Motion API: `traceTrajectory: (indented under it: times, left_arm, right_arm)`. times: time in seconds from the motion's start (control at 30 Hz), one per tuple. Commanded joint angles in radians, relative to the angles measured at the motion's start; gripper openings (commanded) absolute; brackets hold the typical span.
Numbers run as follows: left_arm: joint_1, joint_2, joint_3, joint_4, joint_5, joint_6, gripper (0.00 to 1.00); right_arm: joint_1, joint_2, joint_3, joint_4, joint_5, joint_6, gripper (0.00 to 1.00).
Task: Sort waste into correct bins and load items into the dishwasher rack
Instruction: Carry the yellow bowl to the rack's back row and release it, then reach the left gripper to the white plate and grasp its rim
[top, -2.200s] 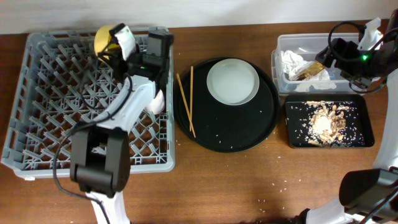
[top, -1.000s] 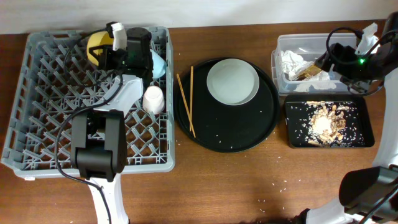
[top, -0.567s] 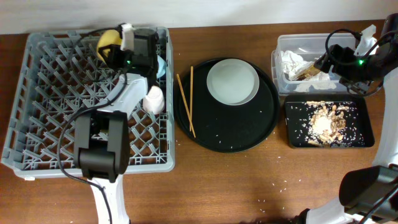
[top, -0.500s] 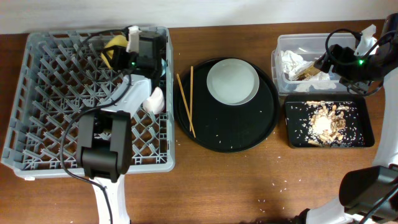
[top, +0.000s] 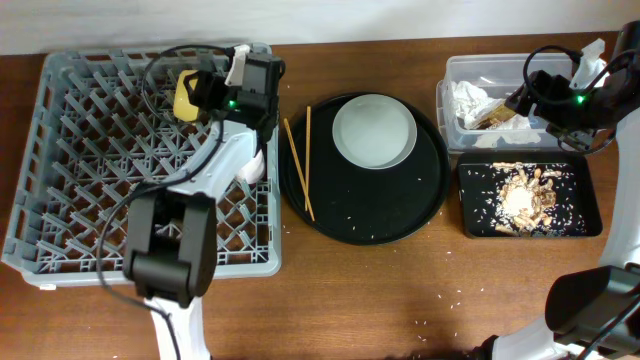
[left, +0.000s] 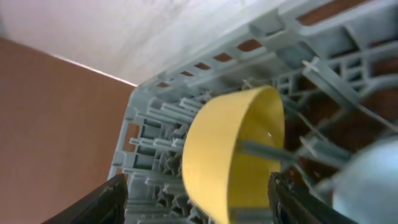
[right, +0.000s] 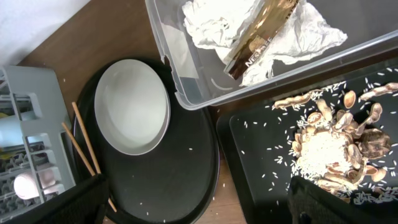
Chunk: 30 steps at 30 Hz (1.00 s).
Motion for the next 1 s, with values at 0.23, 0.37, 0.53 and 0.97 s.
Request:
traceTrajectory:
  times: [0.23,0.37,0.53,0.97]
  left_arm:
    - [-0.004,-0.265,0.010,-0.288,1.046,-0.376,0.71]
    - [-0.087,-0.211,0.016,-0.348,1.132,-0.478,0.71]
    - [-0.185,-0.122,0.156,-0.520,1.128,-0.482,0.65]
    - [-0.212,0.220,0.579,-0.910,1.126,-0.555,0.49]
  right_arm:
    - [0.011,0.003,-0.003,0.003,0.012,-0.009,0.93]
    - [0.032,0.003,-0.003,0.003,0.012,-0.009,0.93]
    - [0.064,0.003,-0.003,0.004,0.013,-0.010,0.93]
    - [0.100,0.003,-0.003,0.010,0.013,-0.010,0.94]
